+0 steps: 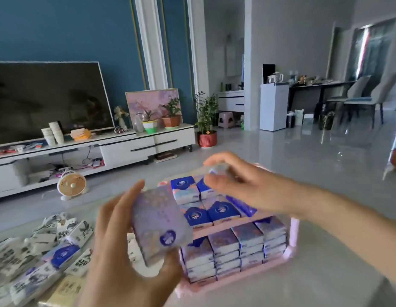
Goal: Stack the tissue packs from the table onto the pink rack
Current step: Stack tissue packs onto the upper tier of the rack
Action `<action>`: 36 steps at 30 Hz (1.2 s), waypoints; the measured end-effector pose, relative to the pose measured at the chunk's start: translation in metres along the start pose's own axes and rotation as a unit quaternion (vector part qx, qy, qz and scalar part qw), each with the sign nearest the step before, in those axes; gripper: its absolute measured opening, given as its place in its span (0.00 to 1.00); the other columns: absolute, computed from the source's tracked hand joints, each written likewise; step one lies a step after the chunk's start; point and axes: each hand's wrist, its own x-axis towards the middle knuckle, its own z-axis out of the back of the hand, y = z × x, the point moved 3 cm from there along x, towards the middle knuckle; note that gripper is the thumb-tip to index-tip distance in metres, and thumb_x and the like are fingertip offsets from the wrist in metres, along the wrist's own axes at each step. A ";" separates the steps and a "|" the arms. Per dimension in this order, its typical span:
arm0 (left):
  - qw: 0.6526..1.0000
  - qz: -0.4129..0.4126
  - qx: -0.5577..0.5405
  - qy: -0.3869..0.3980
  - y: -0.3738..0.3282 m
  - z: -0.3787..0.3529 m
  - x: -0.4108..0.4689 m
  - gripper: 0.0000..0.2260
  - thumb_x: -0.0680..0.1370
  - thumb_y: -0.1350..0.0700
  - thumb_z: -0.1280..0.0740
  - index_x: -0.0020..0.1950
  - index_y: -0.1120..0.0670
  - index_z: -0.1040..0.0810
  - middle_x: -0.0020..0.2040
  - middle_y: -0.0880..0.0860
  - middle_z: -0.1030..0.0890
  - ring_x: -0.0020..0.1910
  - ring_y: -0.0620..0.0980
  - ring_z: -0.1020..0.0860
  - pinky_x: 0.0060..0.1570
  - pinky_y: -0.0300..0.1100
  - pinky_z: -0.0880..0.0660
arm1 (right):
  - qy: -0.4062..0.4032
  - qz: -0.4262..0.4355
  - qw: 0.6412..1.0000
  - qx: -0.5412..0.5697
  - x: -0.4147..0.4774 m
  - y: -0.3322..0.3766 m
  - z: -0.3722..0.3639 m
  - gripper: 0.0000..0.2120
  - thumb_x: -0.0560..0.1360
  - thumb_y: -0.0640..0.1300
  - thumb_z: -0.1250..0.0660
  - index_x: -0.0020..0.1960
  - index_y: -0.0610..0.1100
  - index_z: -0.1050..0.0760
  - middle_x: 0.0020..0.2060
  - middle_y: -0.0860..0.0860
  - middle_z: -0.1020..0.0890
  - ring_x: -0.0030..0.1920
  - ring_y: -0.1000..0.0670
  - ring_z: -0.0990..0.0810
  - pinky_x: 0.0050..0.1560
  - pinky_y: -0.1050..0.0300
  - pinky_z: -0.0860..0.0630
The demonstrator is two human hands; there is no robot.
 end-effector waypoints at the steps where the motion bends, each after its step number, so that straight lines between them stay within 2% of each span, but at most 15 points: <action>1: 1.000 0.008 -0.012 0.017 -0.005 -0.011 0.011 0.35 0.57 0.48 0.32 0.64 0.39 0.34 0.55 0.39 0.32 0.52 0.39 0.26 0.53 0.32 0.27 | -0.053 -0.025 0.998 0.020 0.008 -0.019 0.017 0.26 0.68 0.68 0.44 0.63 0.59 0.37 0.50 0.58 0.29 0.50 0.61 0.27 0.47 0.66 0.32; 4: 0.990 0.112 -0.034 0.082 -0.004 -0.067 0.055 0.33 0.65 0.54 0.27 0.68 0.47 0.34 0.57 0.46 0.33 0.48 0.42 0.26 0.45 0.35 0.25 | -0.175 -0.106 0.979 0.012 0.042 -0.073 0.056 0.15 0.77 0.54 0.41 0.62 0.54 0.36 0.60 0.46 0.33 0.55 0.47 0.29 0.52 0.57 0.30; 5: 0.986 0.129 -0.017 0.107 -0.001 -0.089 0.072 0.31 0.67 0.57 0.27 0.69 0.50 0.34 0.58 0.48 0.33 0.47 0.42 0.27 0.43 0.33 0.27 | -0.188 -0.133 0.973 0.016 0.053 -0.087 0.064 0.15 0.76 0.50 0.40 0.61 0.53 0.36 0.61 0.44 0.33 0.55 0.45 0.28 0.54 0.55 0.30; 7: 0.982 0.120 0.026 0.147 0.008 -0.129 0.096 0.30 0.69 0.56 0.27 0.69 0.53 0.33 0.59 0.49 0.32 0.49 0.42 0.29 0.47 0.31 0.34 | -0.175 -0.169 0.970 0.001 0.070 -0.105 0.071 0.18 0.74 0.45 0.38 0.63 0.50 0.37 0.62 0.42 0.35 0.55 0.45 0.29 0.57 0.53 0.31; 10: 0.968 0.094 0.072 0.222 0.030 -0.166 0.115 0.31 0.69 0.51 0.26 0.69 0.51 0.33 0.65 0.48 0.31 0.61 0.44 0.32 0.58 0.34 0.37 | -0.191 -0.140 0.966 -0.105 0.083 -0.119 0.075 0.26 0.75 0.46 0.37 0.69 0.44 0.43 0.63 0.41 0.38 0.53 0.44 0.29 0.49 0.57 0.32; 12: 0.950 0.088 0.129 0.270 0.048 -0.175 0.120 0.32 0.69 0.48 0.26 0.70 0.50 0.34 0.68 0.49 0.32 0.68 0.49 0.35 0.69 0.46 0.40 | -0.189 -0.109 0.966 -0.141 0.091 -0.127 0.075 0.24 0.76 0.46 0.38 0.68 0.42 0.43 0.61 0.41 0.37 0.48 0.44 0.29 0.45 0.59 0.32; 14: 0.918 0.112 0.180 0.335 0.060 -0.178 0.116 0.33 0.70 0.45 0.28 0.71 0.48 0.36 0.69 0.50 0.33 0.70 0.51 0.37 0.70 0.53 0.43 | -0.154 -0.130 0.968 -0.152 0.098 -0.138 0.073 0.22 0.77 0.48 0.40 0.67 0.40 0.40 0.62 0.39 0.36 0.48 0.44 0.29 0.46 0.58 0.32; 16: 0.895 0.115 0.222 0.370 0.065 -0.179 0.111 0.32 0.72 0.43 0.31 0.72 0.47 0.39 0.69 0.50 0.33 0.70 0.51 0.37 0.71 0.54 0.47 | -0.113 -0.142 0.962 -0.204 0.105 -0.148 0.067 0.22 0.79 0.51 0.44 0.67 0.39 0.37 0.65 0.38 0.37 0.58 0.40 0.31 0.55 0.54 0.31; 19: 0.883 0.091 0.274 0.370 0.061 -0.178 0.108 0.31 0.72 0.37 0.35 0.71 0.48 0.39 0.72 0.49 0.36 0.70 0.51 0.37 0.71 0.57 0.53 | -0.098 -0.103 0.953 -0.269 0.106 -0.147 0.054 0.22 0.81 0.49 0.52 0.68 0.39 0.34 0.69 0.41 0.38 0.68 0.41 0.39 0.65 0.52 0.39; 23: 0.879 0.092 0.291 0.366 0.058 -0.177 0.108 0.31 0.74 0.32 0.52 0.71 0.47 0.39 0.73 0.49 0.37 0.71 0.49 0.38 0.70 0.60 0.58 | -0.097 -0.073 0.973 -0.197 0.110 -0.147 0.049 0.18 0.81 0.47 0.52 0.60 0.37 0.29 0.62 0.41 0.27 0.59 0.44 0.29 0.57 0.54 0.33; 26: 0.884 0.063 0.329 0.326 0.055 -0.165 0.117 0.37 0.68 0.31 0.61 0.75 0.45 0.46 0.76 0.46 0.47 0.75 0.47 0.50 0.70 0.62 0.62 | -0.107 -0.056 0.981 -0.152 0.109 -0.149 0.053 0.18 0.81 0.48 0.50 0.63 0.39 0.30 0.63 0.42 0.26 0.59 0.44 0.27 0.58 0.53 0.31; 29: 0.878 0.081 0.378 0.284 0.066 -0.140 0.124 0.36 0.70 0.32 0.63 0.76 0.45 0.48 0.77 0.48 0.50 0.75 0.49 0.54 0.70 0.64 0.60 | -0.105 -0.035 0.985 -0.135 0.105 -0.148 0.057 0.23 0.81 0.52 0.49 0.73 0.44 0.40 0.71 0.46 0.34 0.68 0.46 0.33 0.66 0.54 0.36; 32: 0.854 0.120 0.388 0.325 0.083 -0.124 0.112 0.38 0.70 0.29 0.66 0.76 0.46 0.50 0.77 0.49 0.52 0.75 0.52 0.58 0.70 0.62 0.60 | -0.087 -0.010 0.985 -0.148 0.102 -0.139 0.051 0.26 0.79 0.59 0.49 0.74 0.50 0.42 0.73 0.51 0.38 0.71 0.49 0.37 0.70 0.52 0.39; 34: 0.852 0.158 0.365 0.341 0.085 -0.124 0.098 0.32 0.75 0.34 0.62 0.76 0.46 0.50 0.77 0.51 0.54 0.75 0.52 0.59 0.71 0.58 0.60 | -0.064 -0.006 0.977 -0.202 0.102 -0.131 0.042 0.29 0.77 0.65 0.53 0.74 0.53 0.44 0.74 0.52 0.41 0.73 0.50 0.41 0.71 0.47 0.42; 36: 0.851 0.151 0.373 0.339 0.084 -0.130 0.091 0.29 0.77 0.36 0.59 0.76 0.46 0.52 0.77 0.51 0.56 0.75 0.52 0.59 0.71 0.55 0.60 | -0.033 -0.017 0.959 -0.280 0.102 -0.126 0.033 0.33 0.74 0.69 0.59 0.75 0.56 0.48 0.75 0.53 0.45 0.75 0.49 0.48 0.72 0.42 0.47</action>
